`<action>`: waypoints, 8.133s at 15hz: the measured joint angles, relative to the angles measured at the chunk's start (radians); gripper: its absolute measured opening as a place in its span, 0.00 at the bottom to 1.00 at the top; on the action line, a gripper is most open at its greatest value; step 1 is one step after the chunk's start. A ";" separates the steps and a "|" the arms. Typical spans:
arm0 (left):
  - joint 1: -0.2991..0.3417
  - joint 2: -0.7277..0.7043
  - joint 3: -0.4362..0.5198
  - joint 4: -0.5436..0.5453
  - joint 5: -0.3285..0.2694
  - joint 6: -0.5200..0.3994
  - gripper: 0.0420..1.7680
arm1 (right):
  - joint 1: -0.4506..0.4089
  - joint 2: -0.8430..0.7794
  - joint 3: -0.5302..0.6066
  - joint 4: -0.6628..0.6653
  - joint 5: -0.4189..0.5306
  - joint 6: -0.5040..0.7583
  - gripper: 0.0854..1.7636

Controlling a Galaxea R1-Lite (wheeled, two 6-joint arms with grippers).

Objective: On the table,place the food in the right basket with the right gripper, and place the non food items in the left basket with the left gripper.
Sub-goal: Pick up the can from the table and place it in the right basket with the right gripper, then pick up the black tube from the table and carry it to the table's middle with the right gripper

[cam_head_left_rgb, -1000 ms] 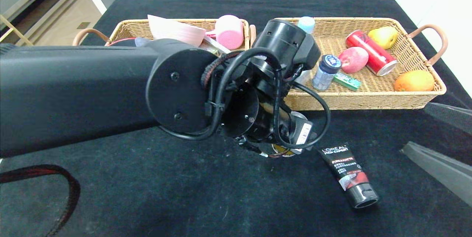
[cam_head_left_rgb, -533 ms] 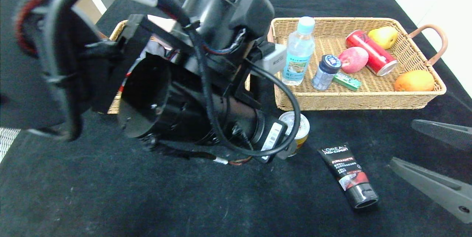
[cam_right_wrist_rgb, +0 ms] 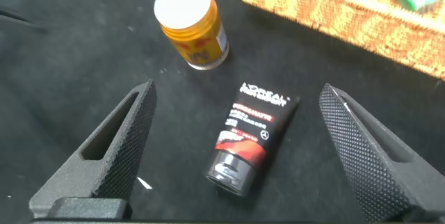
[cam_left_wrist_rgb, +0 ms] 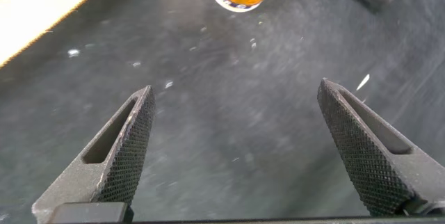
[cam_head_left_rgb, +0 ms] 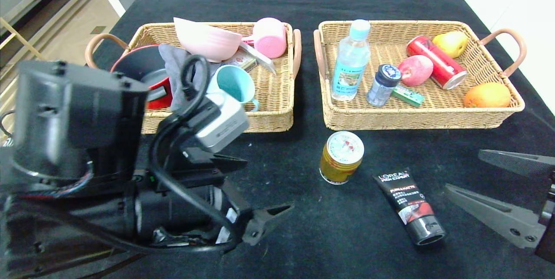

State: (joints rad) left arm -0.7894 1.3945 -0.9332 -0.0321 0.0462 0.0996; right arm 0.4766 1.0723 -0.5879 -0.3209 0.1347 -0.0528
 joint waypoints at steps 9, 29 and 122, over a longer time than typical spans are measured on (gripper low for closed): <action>0.272 -0.214 0.216 -0.146 -0.254 0.070 0.96 | 0.323 0.179 -0.312 0.284 -0.505 0.046 0.97; 0.340 -0.302 0.201 -0.189 -0.280 0.066 0.97 | 0.488 0.775 -0.897 0.610 -0.886 0.620 0.97; 0.334 -0.295 0.223 -0.174 -0.323 0.077 0.97 | 0.267 0.627 -0.687 1.021 -0.586 0.579 0.96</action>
State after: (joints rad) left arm -0.4555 1.0998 -0.7104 -0.2057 -0.2766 0.1770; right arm 0.7436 1.6996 -1.2747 0.7004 -0.4511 0.5257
